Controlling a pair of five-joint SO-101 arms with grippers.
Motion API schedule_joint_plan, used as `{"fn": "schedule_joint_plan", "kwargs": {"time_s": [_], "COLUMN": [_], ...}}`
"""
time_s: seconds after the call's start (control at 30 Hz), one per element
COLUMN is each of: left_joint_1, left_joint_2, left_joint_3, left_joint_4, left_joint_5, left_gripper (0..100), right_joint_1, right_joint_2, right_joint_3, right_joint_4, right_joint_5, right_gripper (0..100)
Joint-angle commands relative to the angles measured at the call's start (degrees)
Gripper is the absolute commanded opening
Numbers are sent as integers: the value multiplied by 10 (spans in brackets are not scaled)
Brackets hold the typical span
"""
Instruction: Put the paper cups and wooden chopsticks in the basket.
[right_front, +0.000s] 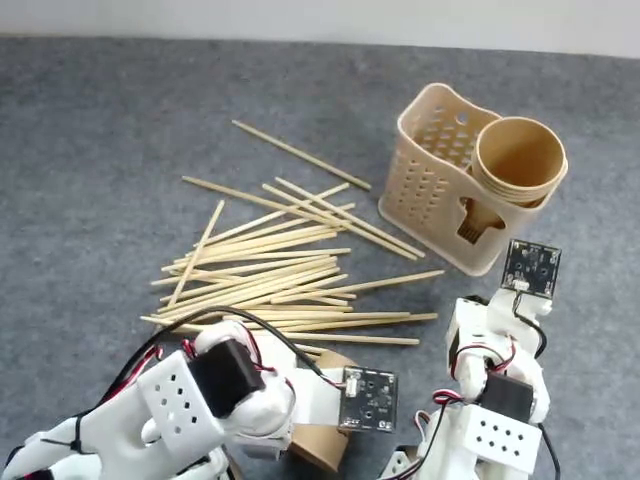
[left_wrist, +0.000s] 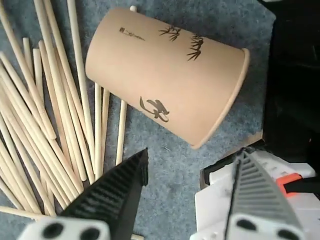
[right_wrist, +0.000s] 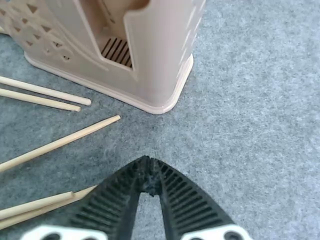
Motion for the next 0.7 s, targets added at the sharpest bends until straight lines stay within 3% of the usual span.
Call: {"fn": "schedule_joint_plan", "kwargs": {"time_s": [0.0,0.2,0.5,0.67], "left_joint_1": [12,7,-58,-61], "left_joint_2": [4,2,0,0], "left_joint_3": [-12,75,3,24], "left_joint_4": [-12,-120,-120,-177], "left_joint_5": [-7,-7,-4,37], "left_gripper": [268,267,266,266], "right_joint_1": [2,3,3,4], "right_joint_2": [-8,-8,-8,-8], "right_joint_3": [-7,-7,-7,-7], "right_joint_4": [-12,-12,-12,-12], "right_joint_5": [0,0,0,0], "right_gripper": [6,6,6,6]}}
